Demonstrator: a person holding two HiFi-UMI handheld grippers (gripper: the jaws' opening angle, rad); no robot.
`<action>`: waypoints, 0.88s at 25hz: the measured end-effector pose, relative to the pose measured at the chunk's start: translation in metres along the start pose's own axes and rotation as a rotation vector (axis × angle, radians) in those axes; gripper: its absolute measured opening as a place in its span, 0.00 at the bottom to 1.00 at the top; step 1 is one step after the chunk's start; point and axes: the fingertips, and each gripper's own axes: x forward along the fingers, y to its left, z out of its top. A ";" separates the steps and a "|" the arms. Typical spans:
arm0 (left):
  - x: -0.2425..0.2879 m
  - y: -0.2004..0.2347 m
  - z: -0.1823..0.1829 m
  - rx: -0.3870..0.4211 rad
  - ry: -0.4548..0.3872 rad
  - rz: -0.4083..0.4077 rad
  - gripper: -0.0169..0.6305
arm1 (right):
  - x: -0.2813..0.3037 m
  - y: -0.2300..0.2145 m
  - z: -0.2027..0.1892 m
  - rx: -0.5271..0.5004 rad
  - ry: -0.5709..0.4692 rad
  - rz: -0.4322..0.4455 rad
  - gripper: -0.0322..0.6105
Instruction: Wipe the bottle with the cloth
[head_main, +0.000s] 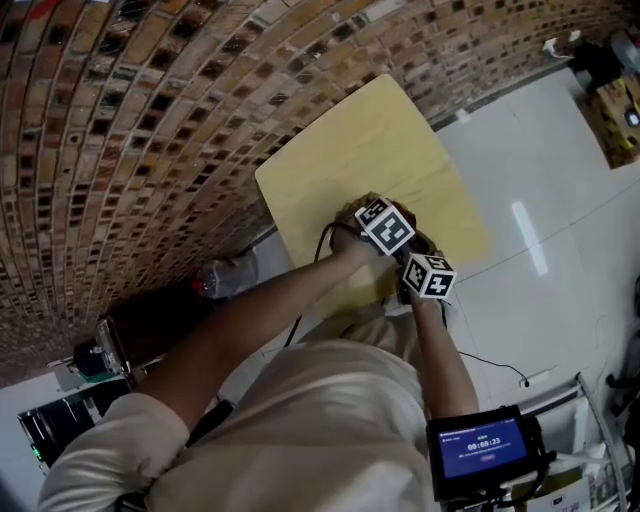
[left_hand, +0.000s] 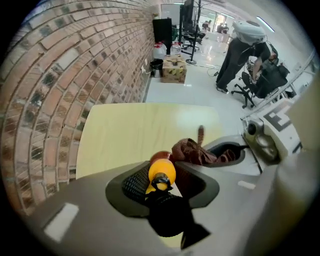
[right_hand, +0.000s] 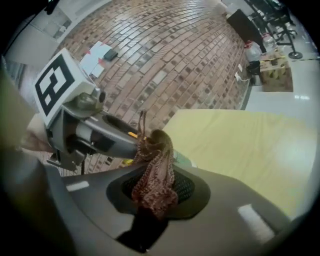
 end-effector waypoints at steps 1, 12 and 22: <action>0.001 0.000 0.001 -0.023 0.002 0.002 0.29 | 0.003 0.003 0.000 0.016 -0.006 -0.001 0.17; 0.003 0.021 0.000 -0.124 0.029 0.000 0.29 | 0.033 -0.018 -0.011 0.067 0.110 -0.216 0.17; 0.001 0.008 -0.001 -0.067 0.012 0.000 0.29 | 0.046 -0.066 -0.032 0.231 0.249 -0.276 0.17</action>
